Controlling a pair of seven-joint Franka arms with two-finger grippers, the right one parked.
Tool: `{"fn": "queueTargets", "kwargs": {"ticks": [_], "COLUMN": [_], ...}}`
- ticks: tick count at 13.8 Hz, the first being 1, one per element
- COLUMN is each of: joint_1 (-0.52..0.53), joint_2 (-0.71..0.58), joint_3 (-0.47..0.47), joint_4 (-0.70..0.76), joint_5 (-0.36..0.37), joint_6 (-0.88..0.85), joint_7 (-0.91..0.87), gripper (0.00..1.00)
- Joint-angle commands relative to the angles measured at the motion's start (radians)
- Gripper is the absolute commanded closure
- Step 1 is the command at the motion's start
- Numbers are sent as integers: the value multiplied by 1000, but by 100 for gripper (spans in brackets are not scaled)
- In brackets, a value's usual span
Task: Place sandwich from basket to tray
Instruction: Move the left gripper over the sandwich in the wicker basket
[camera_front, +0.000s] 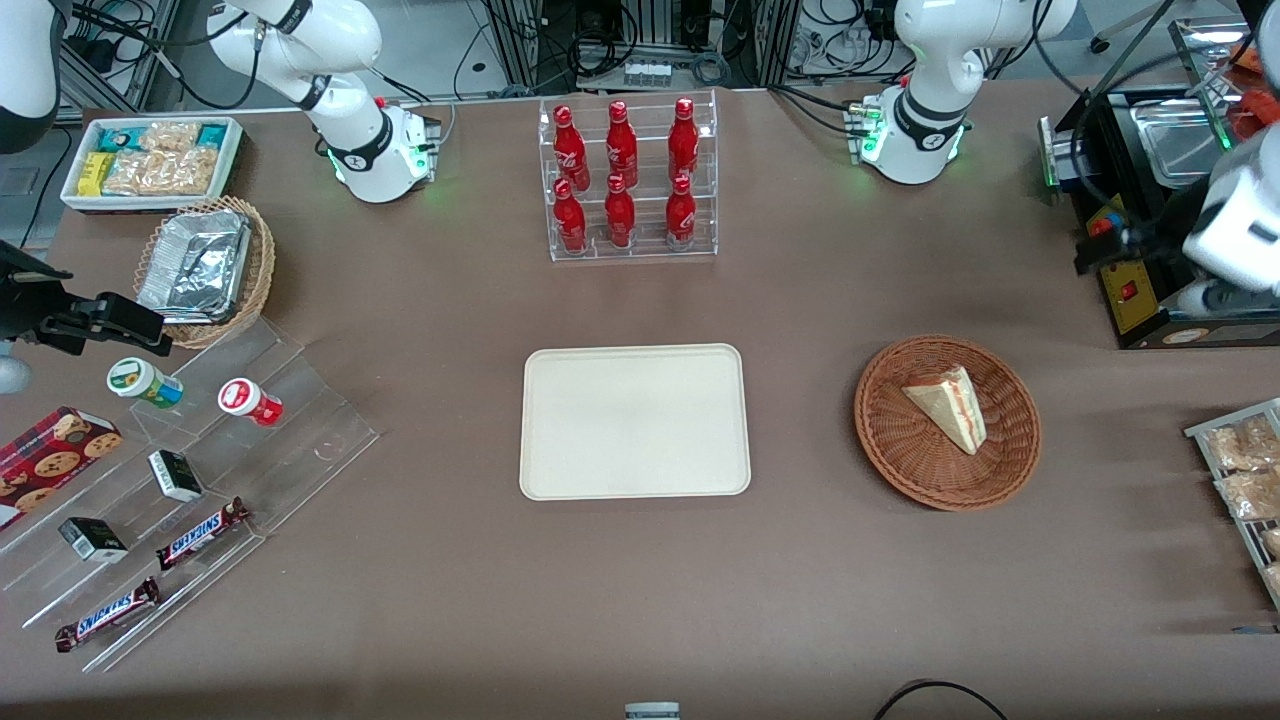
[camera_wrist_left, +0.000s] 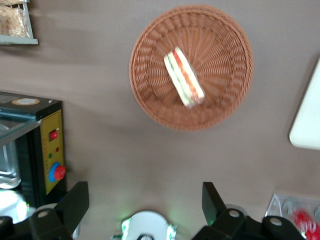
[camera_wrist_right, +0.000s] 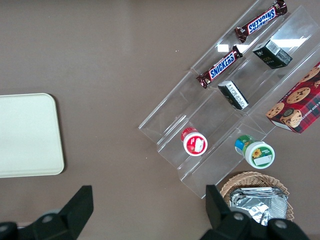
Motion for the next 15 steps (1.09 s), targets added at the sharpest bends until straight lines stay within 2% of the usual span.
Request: {"fn": "queueTargets", "kwargs": {"ticks": [1,9,15], "joint_1": [0,-31,-97], "joint_2": [-9,11,109], "joint_3": [-1,-12,-12], "joint_4": [-131,-493,-545], "joint_5": [15,-4,-4], "joint_6": [174,655,800], "joint_7": [-144,-460,-501], "gripper": [0,0,0]}}
